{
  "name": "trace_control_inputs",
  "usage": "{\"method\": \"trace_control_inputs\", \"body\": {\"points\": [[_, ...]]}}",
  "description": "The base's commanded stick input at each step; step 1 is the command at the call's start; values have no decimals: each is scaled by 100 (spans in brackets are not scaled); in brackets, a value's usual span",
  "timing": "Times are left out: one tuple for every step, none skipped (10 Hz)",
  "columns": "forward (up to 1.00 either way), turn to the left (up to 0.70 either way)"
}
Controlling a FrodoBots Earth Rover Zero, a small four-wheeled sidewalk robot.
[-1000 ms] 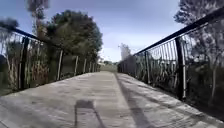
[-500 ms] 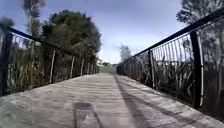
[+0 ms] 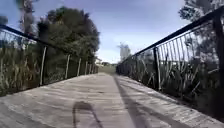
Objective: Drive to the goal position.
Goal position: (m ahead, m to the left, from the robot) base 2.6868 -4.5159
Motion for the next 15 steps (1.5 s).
{"method": "trace_control_inputs", "body": {"points": [[100,0],[100,0],[100,0],[100,0],[100,0],[100,0],[100,18],[100,18],[100,0],[100,0],[100,0],[100,0],[100,0],[100,0],[100,0]]}}
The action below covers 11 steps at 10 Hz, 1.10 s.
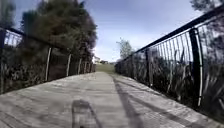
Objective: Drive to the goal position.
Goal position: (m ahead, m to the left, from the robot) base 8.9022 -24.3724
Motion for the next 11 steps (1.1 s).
{"method": "trace_control_inputs", "body": {"points": [[100,0],[100,0],[100,0],[100,0],[100,0],[100,0],[100,0],[100,0],[100,0],[100,10],[100,27]]}}
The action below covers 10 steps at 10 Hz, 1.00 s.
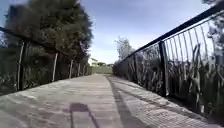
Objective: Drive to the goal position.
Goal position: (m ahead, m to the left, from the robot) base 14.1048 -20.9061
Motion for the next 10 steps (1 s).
{"method": "trace_control_inputs", "body": {"points": [[100,27],[100,27],[100,0],[100,0],[100,0],[100,0],[100,0],[100,0],[100,0],[100,0]]}}
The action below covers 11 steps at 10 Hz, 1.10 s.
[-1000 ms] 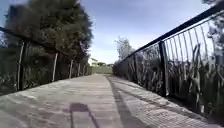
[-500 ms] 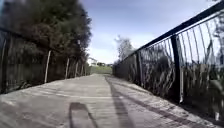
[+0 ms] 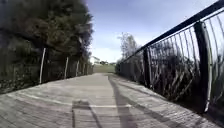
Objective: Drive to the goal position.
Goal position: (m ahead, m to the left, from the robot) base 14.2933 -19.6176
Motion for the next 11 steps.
{"method": "trace_control_inputs", "body": {"points": [[100,0],[100,0],[100,0],[100,0],[100,0],[100,0],[100,0],[100,0],[100,15],[100,27],[100,27]]}}
